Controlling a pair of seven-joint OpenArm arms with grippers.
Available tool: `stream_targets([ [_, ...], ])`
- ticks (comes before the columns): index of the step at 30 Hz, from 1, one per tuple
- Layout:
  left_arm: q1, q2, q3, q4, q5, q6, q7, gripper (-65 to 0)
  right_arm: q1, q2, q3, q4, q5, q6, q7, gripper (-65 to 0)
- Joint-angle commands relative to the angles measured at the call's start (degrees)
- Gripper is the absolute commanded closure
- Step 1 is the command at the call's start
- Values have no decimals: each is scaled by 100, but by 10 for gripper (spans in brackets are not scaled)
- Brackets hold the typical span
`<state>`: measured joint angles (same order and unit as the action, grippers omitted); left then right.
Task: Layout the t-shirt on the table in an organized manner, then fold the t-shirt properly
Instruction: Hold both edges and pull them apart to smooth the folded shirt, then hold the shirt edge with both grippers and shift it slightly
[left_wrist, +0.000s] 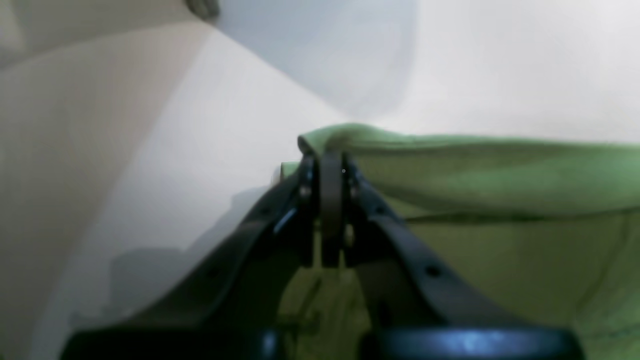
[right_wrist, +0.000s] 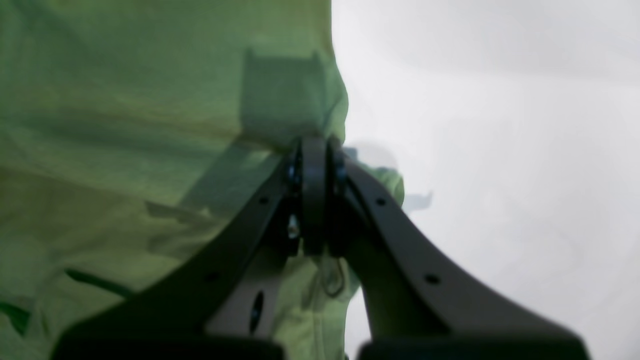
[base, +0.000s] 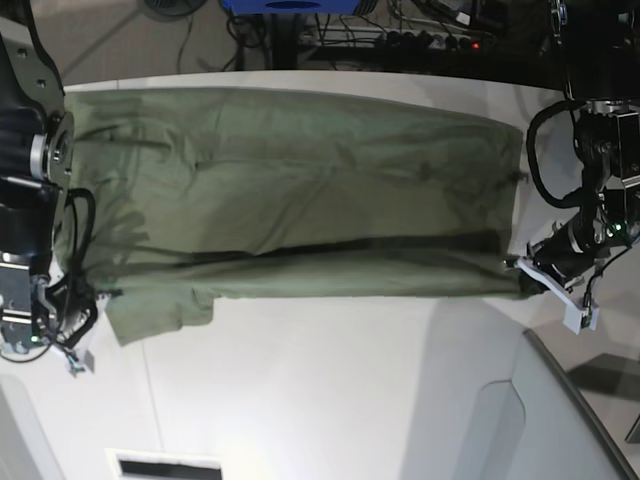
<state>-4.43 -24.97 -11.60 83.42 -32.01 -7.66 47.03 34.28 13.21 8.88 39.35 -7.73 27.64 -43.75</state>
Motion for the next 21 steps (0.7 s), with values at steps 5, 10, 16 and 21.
stream_targets([
  [5, -379, -109, -32, 102, -47, 6, -144, 0, 198, 81, -23, 104, 12, 1, 476, 0],
  [10, -476, -109, -40, 76, -47, 14, -144, 0, 198, 90, -453, 104, 12, 1, 933, 0],
  [16, -494, -118, -58, 76, -39, 14, -144, 0, 348, 90, -541, 95, 12, 1, 1241, 0],
  [21, -494, -39, -58, 120, 717, 14, -144, 0, 356, 90, -541, 95, 12, 1, 1504, 0],
])
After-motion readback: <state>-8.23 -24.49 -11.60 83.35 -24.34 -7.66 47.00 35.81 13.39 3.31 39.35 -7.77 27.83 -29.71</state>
